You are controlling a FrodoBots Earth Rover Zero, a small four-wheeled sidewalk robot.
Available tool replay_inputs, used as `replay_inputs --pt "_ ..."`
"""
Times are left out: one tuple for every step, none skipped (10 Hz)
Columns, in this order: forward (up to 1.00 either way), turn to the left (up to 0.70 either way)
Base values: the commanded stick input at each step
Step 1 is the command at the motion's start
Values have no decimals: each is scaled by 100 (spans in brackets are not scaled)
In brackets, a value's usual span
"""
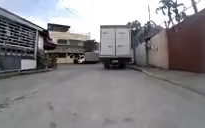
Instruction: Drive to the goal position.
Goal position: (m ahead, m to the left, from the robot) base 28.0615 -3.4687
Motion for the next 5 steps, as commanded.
replay_inputs --pt "100 0" --pt "100 0" --pt "100 0" --pt "100 0" --pt "100 0"
